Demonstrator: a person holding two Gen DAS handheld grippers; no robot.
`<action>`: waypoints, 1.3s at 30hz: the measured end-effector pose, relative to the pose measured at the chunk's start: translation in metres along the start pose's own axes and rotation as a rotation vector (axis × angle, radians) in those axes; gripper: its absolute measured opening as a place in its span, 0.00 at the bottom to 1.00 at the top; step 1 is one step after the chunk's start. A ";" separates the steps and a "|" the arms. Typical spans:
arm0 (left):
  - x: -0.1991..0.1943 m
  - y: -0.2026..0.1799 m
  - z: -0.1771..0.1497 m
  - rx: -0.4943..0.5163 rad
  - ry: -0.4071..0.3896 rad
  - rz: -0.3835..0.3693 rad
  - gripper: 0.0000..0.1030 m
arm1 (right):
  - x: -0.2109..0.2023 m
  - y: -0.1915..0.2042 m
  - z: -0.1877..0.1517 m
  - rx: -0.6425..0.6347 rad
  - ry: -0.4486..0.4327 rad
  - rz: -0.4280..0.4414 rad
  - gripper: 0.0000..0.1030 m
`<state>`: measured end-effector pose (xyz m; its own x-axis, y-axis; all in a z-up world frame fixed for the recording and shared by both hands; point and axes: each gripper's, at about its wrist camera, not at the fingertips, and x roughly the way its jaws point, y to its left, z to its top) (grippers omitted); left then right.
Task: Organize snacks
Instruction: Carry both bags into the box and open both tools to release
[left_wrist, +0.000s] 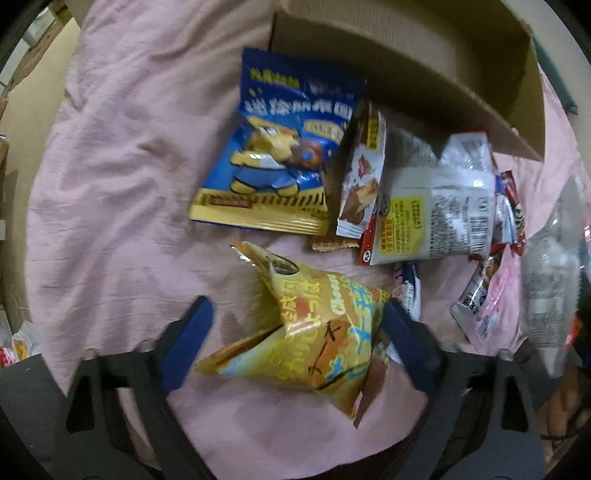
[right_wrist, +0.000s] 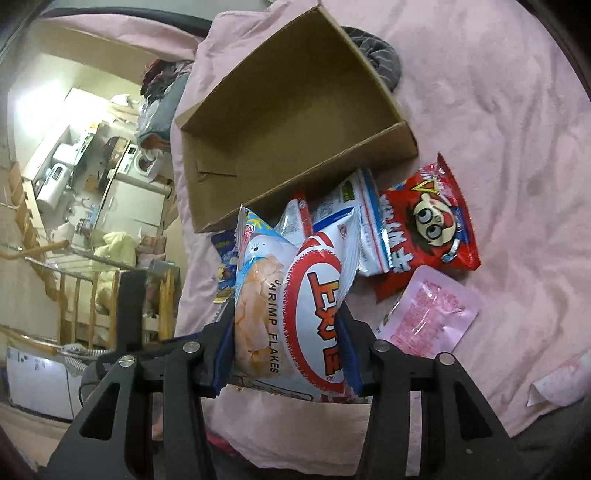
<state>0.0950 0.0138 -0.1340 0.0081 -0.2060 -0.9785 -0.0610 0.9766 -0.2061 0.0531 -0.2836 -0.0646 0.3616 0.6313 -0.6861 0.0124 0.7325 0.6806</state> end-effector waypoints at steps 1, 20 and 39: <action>0.003 0.000 -0.001 -0.005 0.010 -0.018 0.76 | 0.001 0.003 -0.001 0.004 -0.004 0.006 0.49; -0.089 -0.012 -0.045 0.014 -0.256 -0.109 0.38 | -0.005 0.018 -0.003 -0.102 -0.026 -0.078 0.49; -0.160 -0.040 0.070 0.043 -0.472 -0.142 0.38 | -0.007 0.066 0.097 -0.259 -0.156 -0.165 0.49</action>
<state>0.1664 0.0121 0.0300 0.4653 -0.2971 -0.8338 0.0150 0.9445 -0.3281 0.1424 -0.2638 0.0101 0.5127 0.4672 -0.7203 -0.1476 0.8745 0.4621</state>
